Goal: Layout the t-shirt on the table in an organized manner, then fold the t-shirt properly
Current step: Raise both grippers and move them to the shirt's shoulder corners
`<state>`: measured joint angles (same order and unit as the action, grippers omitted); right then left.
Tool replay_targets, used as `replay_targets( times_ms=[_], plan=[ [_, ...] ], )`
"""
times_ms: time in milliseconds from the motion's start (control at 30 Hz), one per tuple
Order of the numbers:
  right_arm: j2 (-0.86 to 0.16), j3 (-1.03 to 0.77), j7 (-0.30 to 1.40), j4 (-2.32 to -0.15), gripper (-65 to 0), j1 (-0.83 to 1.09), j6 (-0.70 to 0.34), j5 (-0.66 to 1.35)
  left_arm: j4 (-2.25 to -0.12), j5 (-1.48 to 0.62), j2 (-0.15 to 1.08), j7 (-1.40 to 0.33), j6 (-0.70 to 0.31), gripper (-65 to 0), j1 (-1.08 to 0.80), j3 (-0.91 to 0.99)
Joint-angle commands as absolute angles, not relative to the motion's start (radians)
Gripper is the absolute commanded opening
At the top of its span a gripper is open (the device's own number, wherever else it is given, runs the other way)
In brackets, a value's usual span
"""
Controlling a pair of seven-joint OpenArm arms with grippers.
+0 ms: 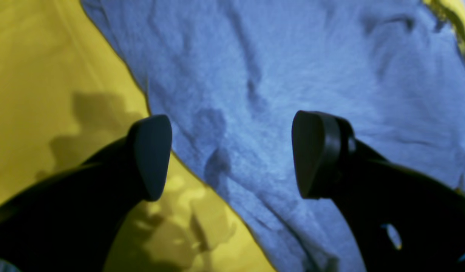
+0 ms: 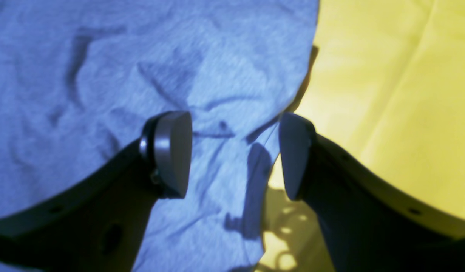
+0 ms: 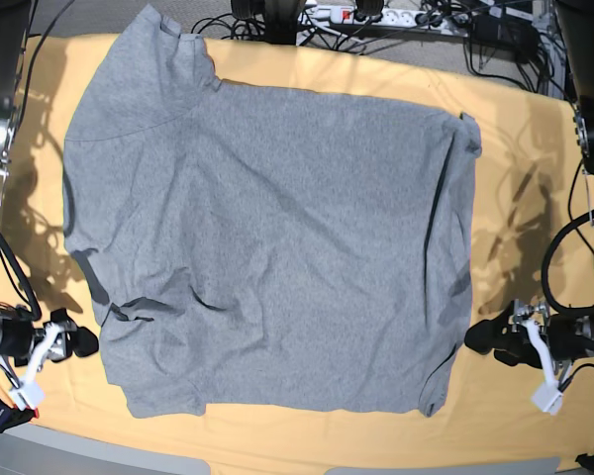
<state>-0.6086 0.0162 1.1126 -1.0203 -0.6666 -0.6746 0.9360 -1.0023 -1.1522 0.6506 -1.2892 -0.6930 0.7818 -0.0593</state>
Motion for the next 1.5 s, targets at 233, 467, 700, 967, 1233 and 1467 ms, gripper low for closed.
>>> replay_targets(
  times_ms=[233, 467, 700, 967, 1233, 1467],
  plan=[
    [-0.63, -0.217, 1.206, -1.142, -27.9, -0.515, -0.677, 0.98, -1.017, -1.234, 0.72, -1.288, -0.696, -15.6, 0.82, -0.05],
    [-0.629, -0.405, 1.217, -1.142, -27.3, -0.35, -0.67, 1.0, -1.017, -1.232, 0.72, -1.288, -0.696, -15.6, 0.82, -0.05],
    [-0.608, -0.435, 1.206, -1.142, -27.2, -0.208, -0.675, 1.047, -1.017, -1.232, 0.717, -1.288, -0.696, -15.6, 0.82, -0.05],
    [-0.509, -0.435, 1.06, -1.142, -27.1, -0.149, -0.673, 0.916, -1.017, -1.232, 0.72, -1.289, -0.696, -15.6, 0.82, -0.05],
    [-0.471, -0.435, 0.994, -1.142, -31.5, -0.15, -0.651, 0.799, -1.017, -1.232, 0.72, -1.288, -0.696, -15.6, 0.82, -0.05],
    [-0.477, -0.44, 0.995, -1.142, -65.0, -0.15, -0.675, 0.724, -1.017, -1.233, 0.72, -1.288, -0.697, -15.6, 0.82, -0.05]
  ],
)
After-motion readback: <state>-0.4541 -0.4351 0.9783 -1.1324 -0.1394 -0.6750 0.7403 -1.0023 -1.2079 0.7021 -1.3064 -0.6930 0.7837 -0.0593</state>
